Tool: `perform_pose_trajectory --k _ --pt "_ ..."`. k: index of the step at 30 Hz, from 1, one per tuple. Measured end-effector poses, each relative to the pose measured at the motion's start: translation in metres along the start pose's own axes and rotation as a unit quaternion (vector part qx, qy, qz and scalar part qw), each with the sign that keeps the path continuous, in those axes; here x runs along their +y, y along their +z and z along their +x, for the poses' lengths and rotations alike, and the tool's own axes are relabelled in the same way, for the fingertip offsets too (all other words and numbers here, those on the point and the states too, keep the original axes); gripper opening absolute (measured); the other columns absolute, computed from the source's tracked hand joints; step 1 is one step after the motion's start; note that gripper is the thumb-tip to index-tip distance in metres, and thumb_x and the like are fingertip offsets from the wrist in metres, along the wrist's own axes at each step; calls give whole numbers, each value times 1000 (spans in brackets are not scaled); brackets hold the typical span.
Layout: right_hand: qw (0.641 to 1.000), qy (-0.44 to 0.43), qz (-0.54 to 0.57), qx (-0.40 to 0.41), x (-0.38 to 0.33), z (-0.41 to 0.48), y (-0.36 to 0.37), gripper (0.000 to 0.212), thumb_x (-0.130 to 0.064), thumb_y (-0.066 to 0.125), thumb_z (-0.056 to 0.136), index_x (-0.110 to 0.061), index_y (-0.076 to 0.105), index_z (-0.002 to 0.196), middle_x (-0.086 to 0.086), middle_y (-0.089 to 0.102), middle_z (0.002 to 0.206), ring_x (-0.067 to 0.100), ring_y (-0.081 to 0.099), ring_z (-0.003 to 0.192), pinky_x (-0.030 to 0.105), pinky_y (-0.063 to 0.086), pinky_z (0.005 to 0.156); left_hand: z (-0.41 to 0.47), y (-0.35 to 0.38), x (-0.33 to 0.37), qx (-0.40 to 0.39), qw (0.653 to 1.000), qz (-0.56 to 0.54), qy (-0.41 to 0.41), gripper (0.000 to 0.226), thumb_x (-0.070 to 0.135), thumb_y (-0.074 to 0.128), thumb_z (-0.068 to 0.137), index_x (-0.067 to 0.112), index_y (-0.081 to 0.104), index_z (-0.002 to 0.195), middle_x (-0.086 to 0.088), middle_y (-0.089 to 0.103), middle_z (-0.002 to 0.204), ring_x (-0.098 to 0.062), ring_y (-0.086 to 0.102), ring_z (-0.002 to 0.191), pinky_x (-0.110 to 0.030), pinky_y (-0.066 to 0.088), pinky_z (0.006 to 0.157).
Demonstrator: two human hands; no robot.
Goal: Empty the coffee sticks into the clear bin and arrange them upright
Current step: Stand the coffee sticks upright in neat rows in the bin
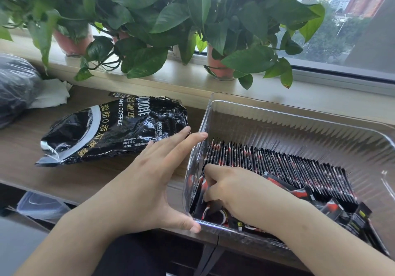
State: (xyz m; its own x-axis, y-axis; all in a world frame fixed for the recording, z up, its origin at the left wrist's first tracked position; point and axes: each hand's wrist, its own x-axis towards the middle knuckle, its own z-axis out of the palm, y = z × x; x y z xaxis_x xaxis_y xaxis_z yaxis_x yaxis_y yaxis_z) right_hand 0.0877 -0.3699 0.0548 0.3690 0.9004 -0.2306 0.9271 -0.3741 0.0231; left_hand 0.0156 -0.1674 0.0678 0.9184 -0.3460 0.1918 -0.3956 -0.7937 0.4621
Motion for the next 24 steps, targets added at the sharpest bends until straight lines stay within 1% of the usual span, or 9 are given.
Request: perform_pose_trajectory --k 2,3,6,11,13,15,17,21,24 --pt "998 51 -40 22 -3 -12 -4 19 -8 67 91 -14 76 106 2 36 95 21 45 79 32 43 59 1 -1 1 4 1000 6 -5 134 75 84 45 58 -1 148 23 3 163 7 1 147 -44 20 122" --pt "998 54 -25 27 -7 -10 -6 16 -8 73 84 -20 77 94 -2 32 90 18 41 74 32 41 54 2 -1 0 5 1000 8 -7 134 75 84 46 59 -2 148 23 3 163 7 1 147 -44 20 122" --pt "997 58 -27 -34 -6 -6 -1 17 -8 76 80 -23 76 88 -4 29 87 16 40 73 30 35 51 0 -2 2 -3 1000 6 -4 134 75 83 46 59 -3 148 24 1 162 7 0 147 -45 18 122" --pt "995 84 21 53 -2 -4 16 35 -13 91 56 -35 75 78 -9 24 78 10 41 48 25 35 35 1 -1 1 -3 1000 8 -6 134 75 83 47 60 -4 147 24 0 162 6 0 148 -45 17 123" --pt "994 74 23 79 -2 -4 14 24 -21 88 65 -36 75 79 -11 37 74 7 39 53 22 41 42 1 -1 1 -4 1000 8 -5 134 75 83 46 59 -3 148 24 1 162 6 1 148 -45 19 122" --pt "992 82 41 85 -3 -6 6 10 -34 79 82 -34 77 92 -15 58 84 5 45 72 15 42 62 1 -1 0 -3 1000 5 -6 134 75 83 45 59 -2 148 22 2 163 5 2 148 -43 19 122" --pt "982 113 118 98 -2 -8 3 24 -40 67 93 -29 70 113 -14 64 103 3 48 89 18 36 74 1 0 0 1 1000 3 -3 135 75 84 45 59 -2 148 22 2 163 5 2 148 -42 20 122" --pt "965 161 178 106 -3 -7 6 25 -49 68 89 -27 59 98 -10 62 88 8 54 85 26 44 70 1 0 0 3 1000 6 3 134 74 83 46 56 -1 150 22 4 163 8 1 147 -38 17 122" --pt "965 175 174 91 -6 -6 5 24 -49 67 89 -28 62 98 -10 64 94 10 56 93 30 48 79 1 0 0 4 1000 6 2 134 75 83 46 57 -2 149 22 3 163 8 1 147 -38 17 122"
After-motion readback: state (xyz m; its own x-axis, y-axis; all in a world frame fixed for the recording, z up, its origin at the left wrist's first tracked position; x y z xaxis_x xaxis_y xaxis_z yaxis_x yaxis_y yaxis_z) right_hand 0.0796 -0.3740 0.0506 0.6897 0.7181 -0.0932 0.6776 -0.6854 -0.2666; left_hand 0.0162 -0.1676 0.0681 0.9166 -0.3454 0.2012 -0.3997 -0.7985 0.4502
